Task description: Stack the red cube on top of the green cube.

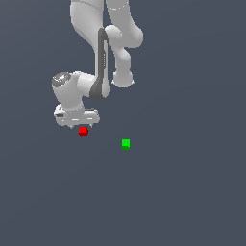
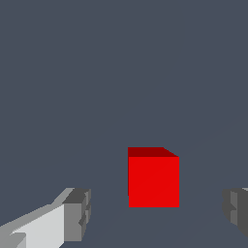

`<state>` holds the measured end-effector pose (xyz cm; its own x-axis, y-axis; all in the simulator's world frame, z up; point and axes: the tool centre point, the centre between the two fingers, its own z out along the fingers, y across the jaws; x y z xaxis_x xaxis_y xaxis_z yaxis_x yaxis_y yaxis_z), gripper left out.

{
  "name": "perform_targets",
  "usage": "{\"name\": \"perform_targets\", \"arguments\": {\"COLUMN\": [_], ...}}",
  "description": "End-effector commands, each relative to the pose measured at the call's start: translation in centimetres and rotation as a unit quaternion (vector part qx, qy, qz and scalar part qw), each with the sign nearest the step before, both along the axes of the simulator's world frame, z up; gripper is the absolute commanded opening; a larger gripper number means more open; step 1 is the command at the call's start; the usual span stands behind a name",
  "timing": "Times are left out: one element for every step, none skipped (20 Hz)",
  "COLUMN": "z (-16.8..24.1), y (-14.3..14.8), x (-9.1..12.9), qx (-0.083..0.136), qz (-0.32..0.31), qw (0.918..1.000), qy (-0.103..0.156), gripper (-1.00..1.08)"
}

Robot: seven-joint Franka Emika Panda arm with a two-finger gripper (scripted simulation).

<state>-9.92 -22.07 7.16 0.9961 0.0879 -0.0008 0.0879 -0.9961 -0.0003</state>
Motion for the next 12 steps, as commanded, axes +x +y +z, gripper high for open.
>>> {"name": "perform_targets", "arguments": {"z": [-0.2,-0.2,-0.1,-0.2,-0.3,-0.4,-0.7,-1.0,-1.3,-1.7,-2.2,-2.8], "y": [-0.4,-0.4,-0.3,-0.3,-0.3,-0.3,-0.3,-0.3,-0.3,-0.3,-0.3,-0.3], "x": [0.0,0.0,0.0,-0.1,-0.1,-0.1,-0.1,-0.1,-0.1,-0.1,-0.1,-0.1], "qx": [0.000,0.000,0.000,0.000,0.000,0.000,0.000,0.000,0.000,0.000,0.000,0.000], "qz": [0.001,0.002,0.001,0.001,0.001,0.001,0.001,0.001,0.001,0.001,0.001,0.001], "qw": [1.0000,1.0000,1.0000,1.0000,1.0000,1.0000,1.0000,1.0000,1.0000,1.0000,1.0000,1.0000], "qy": [0.000,0.000,0.000,0.000,0.000,0.000,0.000,0.000,0.000,0.000,0.000,0.000], "gripper": [1.00,1.00,1.00,1.00,1.00,1.00,1.00,1.00,1.00,1.00,1.00,1.00]}}
